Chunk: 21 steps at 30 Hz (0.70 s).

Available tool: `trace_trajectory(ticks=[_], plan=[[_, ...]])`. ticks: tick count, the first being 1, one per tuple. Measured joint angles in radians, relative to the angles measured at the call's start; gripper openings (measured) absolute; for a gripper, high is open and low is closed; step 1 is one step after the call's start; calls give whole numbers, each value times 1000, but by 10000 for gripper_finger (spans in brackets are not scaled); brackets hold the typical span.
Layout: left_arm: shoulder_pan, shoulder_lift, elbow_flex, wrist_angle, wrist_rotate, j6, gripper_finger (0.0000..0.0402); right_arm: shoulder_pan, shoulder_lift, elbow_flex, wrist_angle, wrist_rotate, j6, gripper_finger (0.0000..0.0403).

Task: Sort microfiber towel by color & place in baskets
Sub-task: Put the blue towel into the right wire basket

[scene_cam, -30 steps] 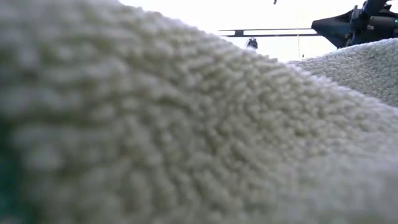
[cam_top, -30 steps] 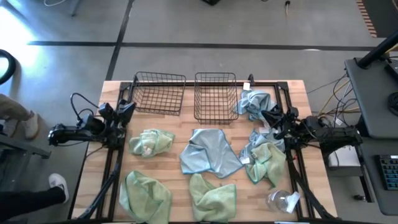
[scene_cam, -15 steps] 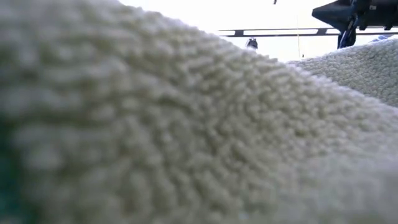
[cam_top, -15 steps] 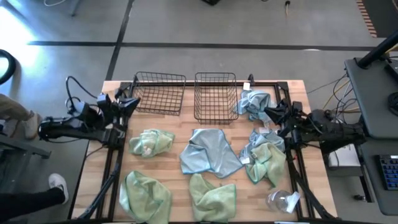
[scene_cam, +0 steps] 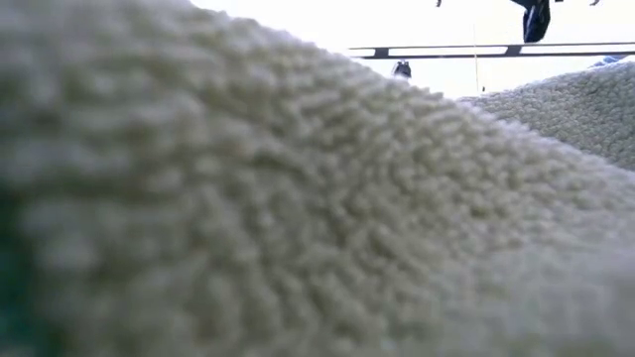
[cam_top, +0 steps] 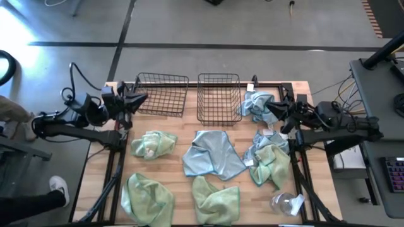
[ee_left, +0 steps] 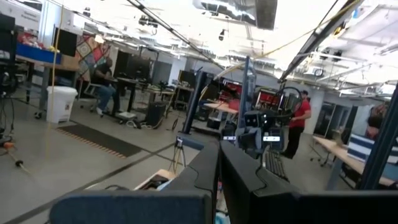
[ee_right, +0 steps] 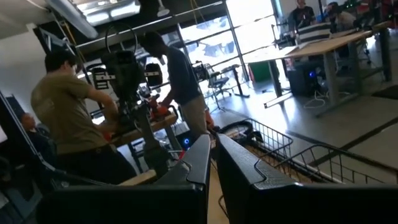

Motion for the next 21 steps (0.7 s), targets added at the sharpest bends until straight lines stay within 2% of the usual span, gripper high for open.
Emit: trace_trajectory(ticks=[5, 8, 16, 21], plan=[[-1, 66, 103, -72, 44, 4, 0, 0, 92, 98, -21, 1, 23, 22], [-1, 114, 166, -146, 47, 4, 0, 0, 144, 182, -115, 1, 20, 22], [-1, 217, 287, -337, 47, -14, 0, 0, 300, 457, -589, 2, 45, 22], [-1, 257, 324, -445, 47, -74, 0, -2, 395, 615, -810, 9, 51, 22]])
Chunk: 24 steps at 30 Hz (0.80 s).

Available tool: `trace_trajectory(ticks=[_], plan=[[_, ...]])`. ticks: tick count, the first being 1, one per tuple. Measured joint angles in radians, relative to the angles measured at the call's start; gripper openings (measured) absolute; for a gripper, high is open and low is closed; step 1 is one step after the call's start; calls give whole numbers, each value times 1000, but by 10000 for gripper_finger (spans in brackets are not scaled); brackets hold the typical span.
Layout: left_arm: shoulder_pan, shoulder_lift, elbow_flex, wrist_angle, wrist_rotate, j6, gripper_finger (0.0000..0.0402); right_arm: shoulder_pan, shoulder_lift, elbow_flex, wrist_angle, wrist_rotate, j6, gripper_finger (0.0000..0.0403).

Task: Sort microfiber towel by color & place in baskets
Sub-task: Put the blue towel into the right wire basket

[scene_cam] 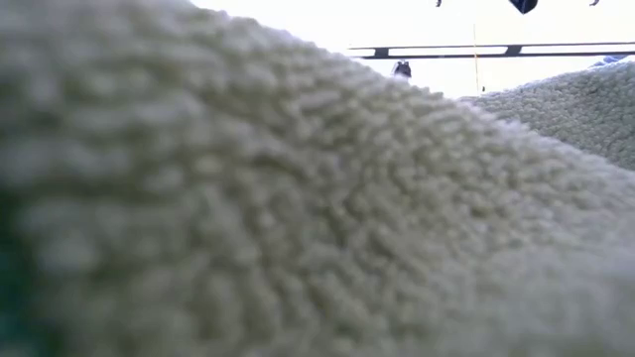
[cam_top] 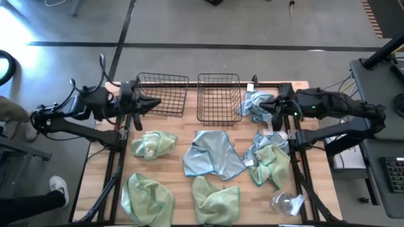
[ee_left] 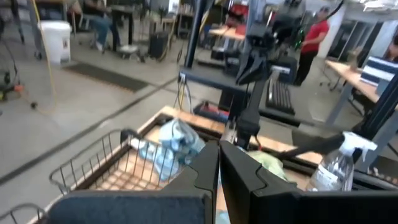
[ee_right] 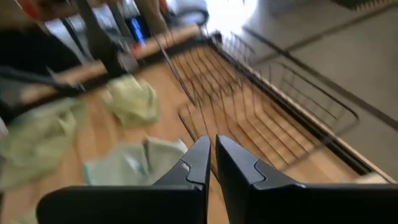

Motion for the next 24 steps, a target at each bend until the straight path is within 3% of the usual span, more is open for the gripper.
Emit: trace_trajectory(ticks=[6, 9, 24], plan=[[0, 18, -11, 4, 5, -22, 0, -33, 105, 153, -298, 124, 60, 22], [0, 27, -15, 16, 6, -22, 0, -68, 140, 206, -410, 134, 63, 22], [0, 65, -16, 17, 45, 6, 0, -296, 243, 226, -558, 131, 25, 22]])
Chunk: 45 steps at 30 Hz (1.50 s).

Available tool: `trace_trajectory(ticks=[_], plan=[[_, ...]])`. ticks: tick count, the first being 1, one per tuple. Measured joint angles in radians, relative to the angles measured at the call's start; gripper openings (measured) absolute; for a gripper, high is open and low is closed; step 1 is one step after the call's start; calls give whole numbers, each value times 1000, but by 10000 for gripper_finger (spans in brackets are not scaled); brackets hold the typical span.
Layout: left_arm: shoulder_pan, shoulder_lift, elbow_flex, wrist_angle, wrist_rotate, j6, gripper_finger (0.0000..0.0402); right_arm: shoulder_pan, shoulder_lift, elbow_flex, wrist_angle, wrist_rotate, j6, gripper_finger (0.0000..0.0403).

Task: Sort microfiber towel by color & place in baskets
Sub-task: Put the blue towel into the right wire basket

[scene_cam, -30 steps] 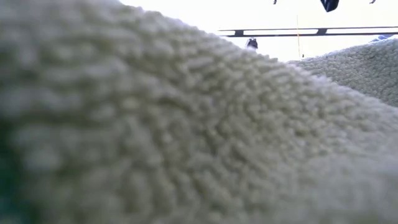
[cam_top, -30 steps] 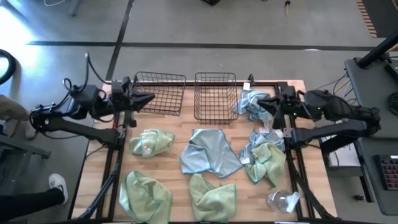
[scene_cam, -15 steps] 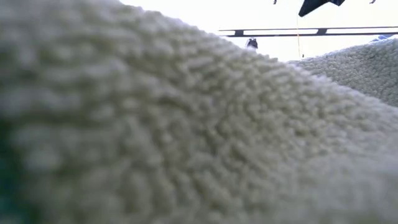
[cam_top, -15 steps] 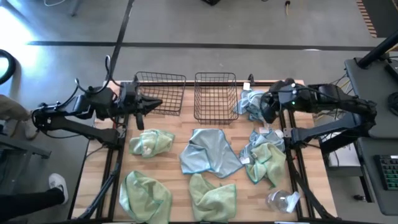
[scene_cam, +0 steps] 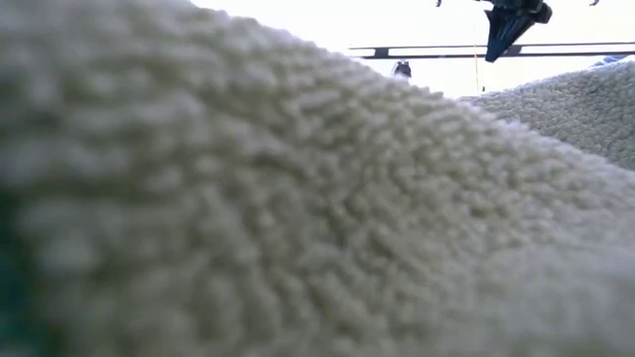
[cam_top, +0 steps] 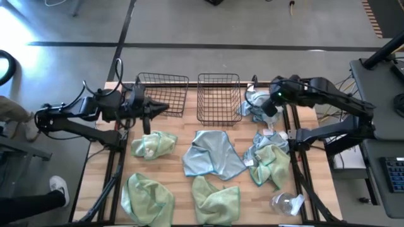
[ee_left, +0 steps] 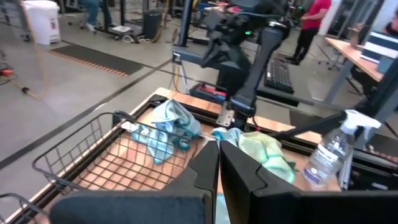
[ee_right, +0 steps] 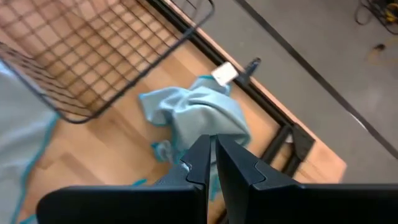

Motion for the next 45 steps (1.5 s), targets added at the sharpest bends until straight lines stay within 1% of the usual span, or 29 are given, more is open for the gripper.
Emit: trace_trajectory(ticks=[9, 15, 20, 24, 33, 36, 40, 45], plan=[[0, -4, -1, -37, 6, 14, 0, -148, 56, -39, 20, -11, -122, 22], [0, -4, -1, -43, 6, 24, 0, -233, 80, -140, 142, -22, -216, 22], [0, -4, -1, -46, 6, 29, 0, -306, 105, -233, 271, -126, -299, 22], [0, -4, -1, -71, 6, 26, 0, -345, 133, -297, 335, -147, -342, 22], [0, -4, -1, -88, 6, 18, 0, -403, 213, -409, 365, -147, -349, 22], [0, -4, -1, -88, 6, 18, 0, -412, 230, -432, 402, -147, -350, 22], [0, -4, -1, -88, 6, 18, 0, -412, 247, -429, 429, -147, -349, 22], [0, -4, -1, -89, 6, 18, 0, -412, 266, -372, 430, -147, -351, 22]])
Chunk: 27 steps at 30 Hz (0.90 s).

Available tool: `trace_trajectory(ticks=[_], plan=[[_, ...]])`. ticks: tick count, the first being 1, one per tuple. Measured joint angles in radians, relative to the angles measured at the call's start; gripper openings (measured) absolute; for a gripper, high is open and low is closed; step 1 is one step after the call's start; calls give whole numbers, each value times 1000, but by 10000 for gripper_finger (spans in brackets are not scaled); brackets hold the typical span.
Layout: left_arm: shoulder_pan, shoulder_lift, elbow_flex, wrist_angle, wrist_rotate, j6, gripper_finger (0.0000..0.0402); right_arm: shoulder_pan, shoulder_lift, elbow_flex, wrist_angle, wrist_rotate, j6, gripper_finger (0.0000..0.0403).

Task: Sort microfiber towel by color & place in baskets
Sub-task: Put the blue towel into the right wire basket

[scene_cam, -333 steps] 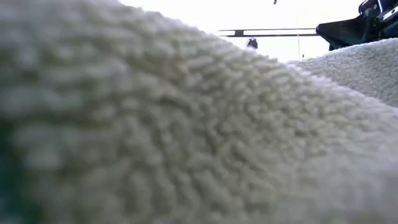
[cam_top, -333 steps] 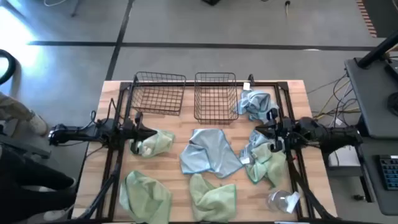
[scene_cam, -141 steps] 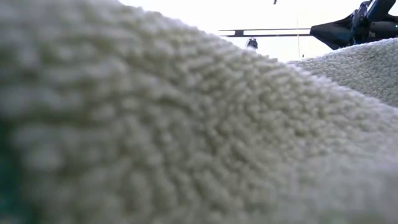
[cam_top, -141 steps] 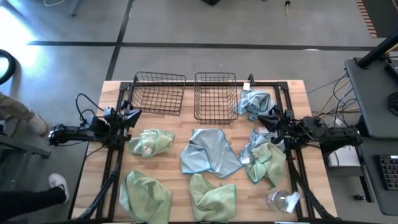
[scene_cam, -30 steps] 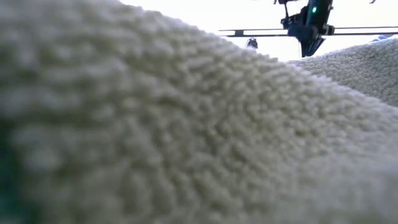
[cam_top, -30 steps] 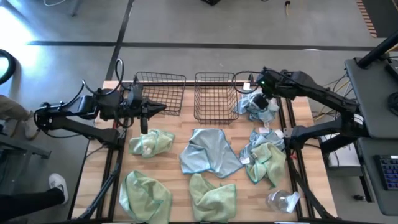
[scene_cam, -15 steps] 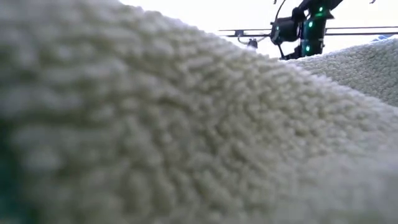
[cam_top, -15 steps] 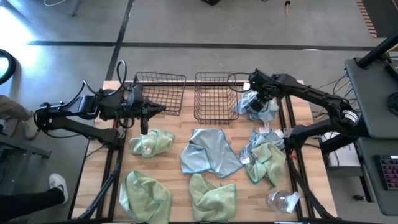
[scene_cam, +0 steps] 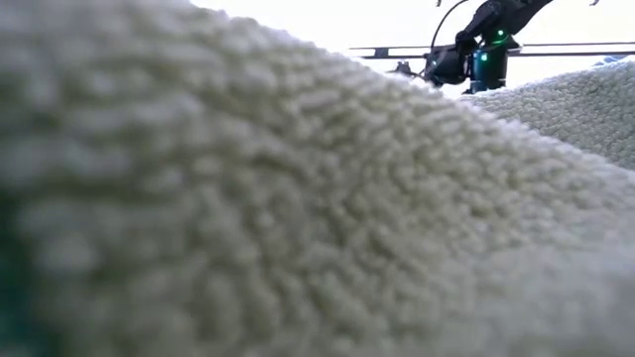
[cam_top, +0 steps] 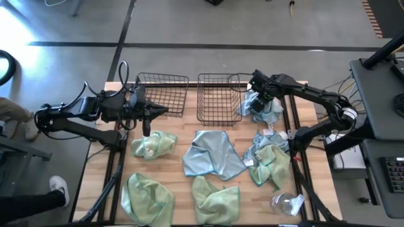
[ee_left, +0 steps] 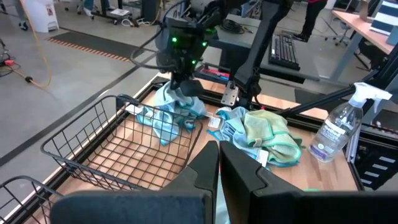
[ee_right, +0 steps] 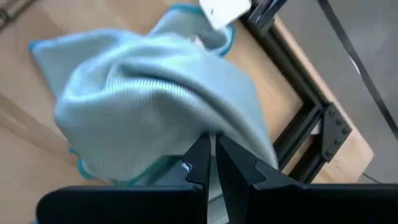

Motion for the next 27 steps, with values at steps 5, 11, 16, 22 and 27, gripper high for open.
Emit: trace_trajectory(ticks=[5, 11, 16, 22, 27], plan=[[0, 0, 0, 0, 0, -1, 0, 0, 16, 66, -1, 0, -24, 22], [0, 0, 0, -2, 0, -9, 0, -2, 33, 132, -9, -5, -42, 23], [0, 0, 0, -8, 0, -23, 0, -21, 65, 148, -65, -68, -49, 39], [0, 0, 0, -8, 0, -23, 0, -27, 103, 148, -99, -70, -48, 81], [0, 0, 0, -8, 0, -23, 0, -28, 118, 148, -99, -53, -61, 110]])
